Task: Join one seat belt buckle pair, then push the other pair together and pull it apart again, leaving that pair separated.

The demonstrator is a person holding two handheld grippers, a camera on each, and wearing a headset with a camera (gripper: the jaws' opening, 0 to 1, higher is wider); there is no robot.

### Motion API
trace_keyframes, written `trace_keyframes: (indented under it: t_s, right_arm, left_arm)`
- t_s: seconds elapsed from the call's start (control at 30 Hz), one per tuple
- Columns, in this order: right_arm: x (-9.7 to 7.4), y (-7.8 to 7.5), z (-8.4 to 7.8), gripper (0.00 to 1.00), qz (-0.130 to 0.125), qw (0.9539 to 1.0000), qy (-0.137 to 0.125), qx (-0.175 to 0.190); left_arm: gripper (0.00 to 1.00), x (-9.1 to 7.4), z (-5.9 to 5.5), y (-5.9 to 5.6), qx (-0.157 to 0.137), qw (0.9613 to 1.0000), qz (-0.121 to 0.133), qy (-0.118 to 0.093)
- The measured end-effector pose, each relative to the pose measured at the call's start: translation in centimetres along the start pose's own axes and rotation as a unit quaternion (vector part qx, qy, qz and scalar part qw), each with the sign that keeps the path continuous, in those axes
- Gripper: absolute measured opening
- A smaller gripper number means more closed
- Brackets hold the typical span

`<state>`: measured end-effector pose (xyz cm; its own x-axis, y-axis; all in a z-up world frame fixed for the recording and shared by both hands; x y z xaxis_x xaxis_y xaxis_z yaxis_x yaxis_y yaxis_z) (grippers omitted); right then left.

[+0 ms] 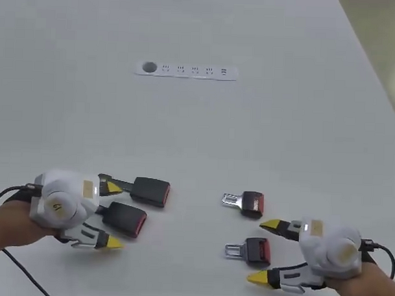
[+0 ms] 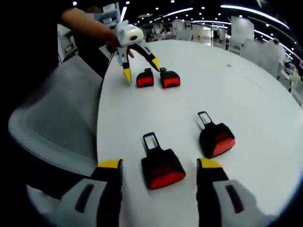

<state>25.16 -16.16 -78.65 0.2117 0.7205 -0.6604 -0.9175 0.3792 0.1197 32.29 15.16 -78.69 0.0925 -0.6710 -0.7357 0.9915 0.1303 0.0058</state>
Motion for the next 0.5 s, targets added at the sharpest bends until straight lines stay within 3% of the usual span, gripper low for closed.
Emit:
trace_keyframes:
  t_s: [0.07,0.23,0.5]
  right_arm:
    - [0.07,-0.18,-0.33,0.62,0.009,0.9999,0.012,-0.005]
    - [0.07,-0.34,-0.39,0.6,0.026,0.9993,0.021,-0.017]
    - [0.14,-0.83,-0.82,0.52,0.041,0.9984,0.032,-0.022]
  left_arm:
    - [0.6,0.28,-0.14,0.02,0.022,0.9996,-0.007,0.016]
    - [0.54,0.87,-0.11,-0.23,0.034,0.9987,-0.028,0.026]
    - [0.5,0.76,0.08,0.2,0.031,0.9988,-0.032,0.022]
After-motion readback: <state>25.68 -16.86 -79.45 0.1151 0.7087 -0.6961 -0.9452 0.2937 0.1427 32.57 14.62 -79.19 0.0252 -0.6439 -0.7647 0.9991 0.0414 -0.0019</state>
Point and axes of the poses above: the centre of the closed fingertips' face, and the gripper's own axes: x roughly forward along the fingers, y roughly to its left, z roughly out of its top, the point moved 6 cm from there along -x, roughly backward along the fingers, and after that the axes turned 6 degrees about -y, right-handed, at the moved point
